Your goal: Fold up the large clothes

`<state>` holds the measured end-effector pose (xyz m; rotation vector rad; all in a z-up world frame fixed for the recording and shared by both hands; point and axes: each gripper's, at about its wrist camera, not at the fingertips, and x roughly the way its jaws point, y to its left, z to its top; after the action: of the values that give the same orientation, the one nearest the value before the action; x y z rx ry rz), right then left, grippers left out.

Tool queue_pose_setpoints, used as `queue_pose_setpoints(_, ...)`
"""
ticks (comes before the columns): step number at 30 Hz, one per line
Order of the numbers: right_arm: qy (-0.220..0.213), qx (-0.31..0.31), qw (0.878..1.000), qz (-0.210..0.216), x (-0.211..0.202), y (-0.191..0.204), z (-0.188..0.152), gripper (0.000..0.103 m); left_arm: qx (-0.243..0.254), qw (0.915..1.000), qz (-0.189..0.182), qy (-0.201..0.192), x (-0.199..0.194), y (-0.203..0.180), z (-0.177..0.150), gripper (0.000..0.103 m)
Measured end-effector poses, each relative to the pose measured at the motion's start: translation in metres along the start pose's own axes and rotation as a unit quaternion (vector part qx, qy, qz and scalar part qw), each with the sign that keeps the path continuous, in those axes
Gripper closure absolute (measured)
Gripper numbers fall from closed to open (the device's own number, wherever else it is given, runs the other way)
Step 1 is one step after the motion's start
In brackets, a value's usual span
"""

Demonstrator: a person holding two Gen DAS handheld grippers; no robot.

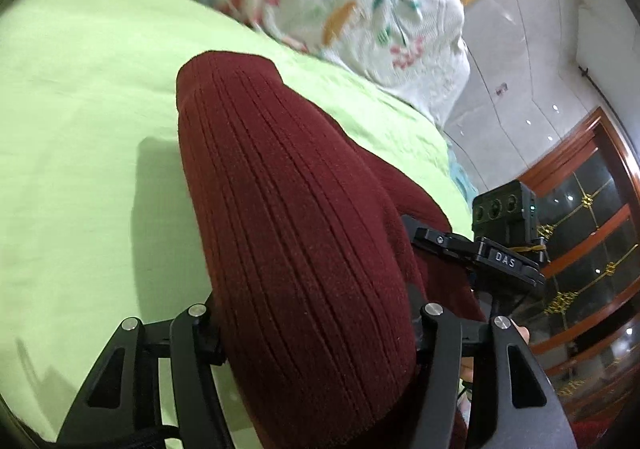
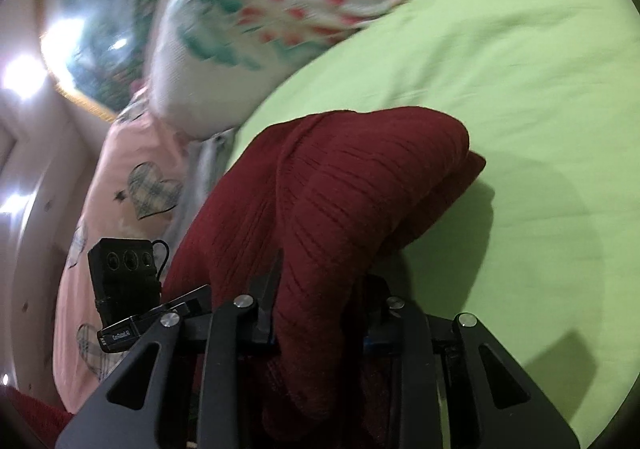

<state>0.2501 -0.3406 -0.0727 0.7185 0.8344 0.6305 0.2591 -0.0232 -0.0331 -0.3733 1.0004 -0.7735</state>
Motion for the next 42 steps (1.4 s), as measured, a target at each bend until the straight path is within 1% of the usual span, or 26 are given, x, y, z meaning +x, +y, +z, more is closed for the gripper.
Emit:
queue_pose_setpoints(4,0.022,-0.017,0.999,0.042,0.046,0.028,-0.006,0.074,-0.006,0.9990,0.035,-0.026,-0.059,0.030,-0.020,0.043)
queue_pose_setpoints(6,0.041,-0.023,0.998,0.049,0.073,0.037,-0.012,0.074,-0.022,0.9980,0.051,-0.029,-0.075,0.049,-0.029,0.042)
queue_pose_setpoints(8,0.067,-0.017,0.997,0.039,0.100,0.038,-0.021,0.074,-0.042,0.9962,0.075,-0.016,-0.077,0.071,-0.042,0.041)
queue_pose_setpoints(9,0.078,-0.013,0.997,0.025,0.111,0.037,-0.025,0.073,-0.050,0.9948,0.089,-0.005,-0.074,0.082,-0.048,0.041)
queue_pose_setpoints(10,0.086,-0.014,0.996,0.007,0.120,0.035,-0.030,0.072,-0.056,0.9940,0.094,0.002,-0.068,0.090,-0.053,0.039)
queue_pose_setpoints(11,0.089,-0.014,0.996,-0.003,0.124,0.034,-0.034,0.069,-0.061,0.9941,0.089,-0.001,-0.068,0.097,-0.060,0.036)
queue_pose_setpoints(12,0.087,-0.010,0.996,-0.003,0.125,0.033,-0.036,0.065,-0.064,0.9944,0.084,-0.007,-0.070,0.102,-0.063,0.034)
queue_pose_setpoints(13,0.084,-0.004,0.996,0.001,0.123,0.032,-0.037,0.064,-0.070,0.9943,0.080,-0.016,-0.074,0.102,-0.066,0.032)
queue_pose_setpoints(15,0.080,0.005,0.997,-0.007,0.117,0.030,-0.036,0.058,-0.067,0.9936,0.087,-0.025,-0.080,0.099,-0.071,0.030)
queue_pose_setpoints(16,0.082,0.009,0.997,-0.011,0.114,0.029,-0.034,0.058,-0.064,0.9930,0.095,-0.028,-0.082,0.097,-0.073,0.028)
queue_pose_setpoints(18,0.078,0.012,0.997,-0.018,0.107,0.030,-0.033,0.058,-0.052,0.9916,0.112,-0.038,-0.093,0.087,-0.079,0.028)
queue_pose_setpoints(20,0.061,0.008,0.997,-0.036,0.089,0.033,-0.033,0.058,-0.035,0.9900,0.127,-0.050,-0.110,0.077,-0.092,0.028)
queue_pose_setpoints(23,0.032,0.004,0.998,-0.048,0.059,0.038,-0.038,0.057,-0.008,0.9877,0.140,-0.069,-0.136,0.052,-0.119,0.028)
queue_pose_setpoints(25,0.019,0.001,0.999,-0.048,0.043,0.040,-0.046,0.057,0.002,0.9861,0.148,-0.076,-0.149,0.045,-0.140,0.026)
queue_pose_setpoints(27,0.011,-0.009,0.999,-0.038,0.029,0.048,-0.057,0.057,0.002,0.9846,0.157,-0.077,-0.150,0.036,-0.155,0.025)
queue_pose_setpoints(30,0.011,-0.031,0.999,-0.025,0.018,0.058,-0.074,0.057,0.002,0.9823,0.169,-0.081,-0.149,0.033,-0.174,0.025)
queue_pose_setpoints(33,0.024,-0.057,0.998,-0.018,0.022,0.073,-0.084,0.057,0.010,0.9757,0.205,-0.077,-0.138,0.032,-0.179,0.025)
queue_pose_setpoints(36,0.033,-0.085,0.995,-0.032,0.033,0.084,-0.088,0.057,0.018,0.9673,0.236,-0.092,-0.132,0.031,-0.173,0.025)
queue_pose_setpoints(38,0.039,-0.093,0.993,-0.054,0.042,0.084,-0.089,0.057,0.019,0.9603,0.259,-0.102,-0.127,0.032,-0.168,0.026)
queue_pose_setpoints(39,0.041,-0.091,0.993,-0.067,0.047,0.082,-0.088,0.066,0.020,0.9562,0.272,-0.106,-0.124,0.034,-0.166,0.026)
queue_pose_setpoints(40,0.041,-0.084,0.993,-0.079,0.051,0.079,-0.086,0.079,0.024,0.9511,0.289,-0.106,-0.119,0.034,-0.165,0.032)
queue_pose_setpoints(41,0.043,-0.078,0.993,-0.077,0.051,0.077,-0.085,0.097,0.032,0.9467,0.302,-0.109,-0.116,0.034,-0.164,0.055)
queue_pose_setpoints(42,0.039,-0.074,0.994,-0.072,0.049,0.076,-0.084,0.097,0.037,0.9445,0.307,-0.110,-0.115,0.032,-0.164,0.071)
